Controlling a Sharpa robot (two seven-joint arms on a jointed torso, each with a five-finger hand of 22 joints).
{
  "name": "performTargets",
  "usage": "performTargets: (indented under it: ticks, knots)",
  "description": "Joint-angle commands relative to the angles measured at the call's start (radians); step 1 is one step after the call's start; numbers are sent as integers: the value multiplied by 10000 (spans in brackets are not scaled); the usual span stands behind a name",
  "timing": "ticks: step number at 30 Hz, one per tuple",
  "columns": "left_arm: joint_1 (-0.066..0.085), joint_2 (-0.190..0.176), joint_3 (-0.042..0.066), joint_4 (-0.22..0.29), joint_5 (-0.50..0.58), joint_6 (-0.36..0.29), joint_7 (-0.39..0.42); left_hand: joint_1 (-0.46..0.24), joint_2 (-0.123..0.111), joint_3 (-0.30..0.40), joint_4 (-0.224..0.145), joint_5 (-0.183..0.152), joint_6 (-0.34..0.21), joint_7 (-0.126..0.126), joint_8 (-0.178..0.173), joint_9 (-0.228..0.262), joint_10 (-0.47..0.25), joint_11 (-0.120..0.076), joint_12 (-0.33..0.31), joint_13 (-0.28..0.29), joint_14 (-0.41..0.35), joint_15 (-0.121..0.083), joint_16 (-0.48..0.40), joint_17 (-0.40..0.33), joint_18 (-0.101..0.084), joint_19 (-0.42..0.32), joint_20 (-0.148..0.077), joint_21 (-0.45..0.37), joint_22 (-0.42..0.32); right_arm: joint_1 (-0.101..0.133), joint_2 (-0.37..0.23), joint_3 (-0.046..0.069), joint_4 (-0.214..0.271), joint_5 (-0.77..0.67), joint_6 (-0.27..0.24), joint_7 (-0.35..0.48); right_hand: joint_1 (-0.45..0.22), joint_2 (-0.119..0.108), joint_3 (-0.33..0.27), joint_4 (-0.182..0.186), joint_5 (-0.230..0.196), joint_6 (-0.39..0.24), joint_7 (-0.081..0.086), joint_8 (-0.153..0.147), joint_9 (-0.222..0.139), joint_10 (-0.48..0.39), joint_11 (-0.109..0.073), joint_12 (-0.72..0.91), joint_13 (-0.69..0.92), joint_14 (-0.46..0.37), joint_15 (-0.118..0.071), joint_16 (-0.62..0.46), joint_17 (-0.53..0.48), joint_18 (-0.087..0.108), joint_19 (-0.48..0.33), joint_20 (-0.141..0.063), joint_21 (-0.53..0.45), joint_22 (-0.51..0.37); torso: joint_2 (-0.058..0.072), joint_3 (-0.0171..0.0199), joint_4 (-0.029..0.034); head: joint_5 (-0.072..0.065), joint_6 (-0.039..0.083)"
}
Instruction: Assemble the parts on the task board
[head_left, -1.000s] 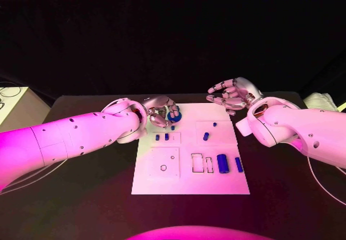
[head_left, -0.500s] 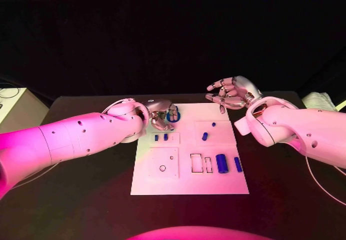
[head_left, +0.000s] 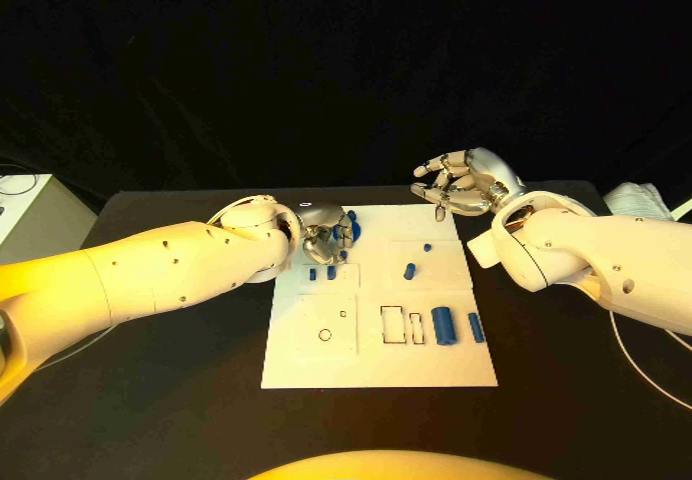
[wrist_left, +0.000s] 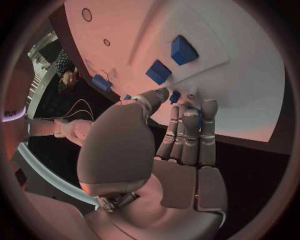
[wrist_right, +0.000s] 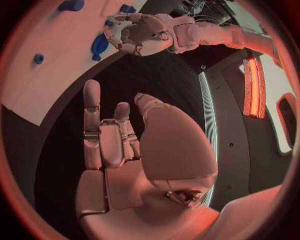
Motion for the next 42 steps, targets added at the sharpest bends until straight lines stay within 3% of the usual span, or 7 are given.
performTargets:
  ticks: [1,18,36,42]
  knots:
    - [-1,50,4,-17,-153,381,-130,-63,63,-41,-17,-28,123,4,-63,-45,110,-5,77,-30,136,-13,146,92,-161,170,17,131,129,-5,-2,0,25,5,-38,190,7,-101,48,9,47,-41,21,49,2,-114,-114,-34,-8,-9,-59,-30,-8,120,-50,28,-34,-8,-6,-2,8,-11,-2]
    - [-6,205,4,-229,-49,323,-81,195,434,561,-204,-9,787,1,-296,-428,724,-128,-43,-437,385,-120,700,211,-235,500,-73,600,663,-4,-15,0,51,8,51,125,-2,-105,60,10,48,-43,20,53,3,-103,-114,-47,-35,-16,-60,-61,-36,120,-42,27,-54,-23,-10,6,3,-31,-35]
    - [-24,282,-16,-284,105,376,-36,80,384,697,-296,-24,888,66,-525,-598,823,-93,-385,-733,420,-103,841,116,-258,533,-82,727,809,-4,-5,0,46,6,123,72,-13,-108,67,14,46,-44,20,56,3,-88,-115,-49,-48,-16,-61,-72,-41,120,-35,26,-69,-34,-13,6,-2,-48,-67]
    - [-24,281,-17,-277,143,404,19,108,482,771,-372,-28,1111,29,-514,-616,998,-121,-473,-837,537,-118,987,211,-282,629,-77,839,957,-4,-3,0,36,6,145,57,-13,-108,67,14,46,-44,20,56,3,-88,-115,-49,-48,-16,-61,-72,-41,120,-35,26,-69,-34,-18,8,11,-55,-73]
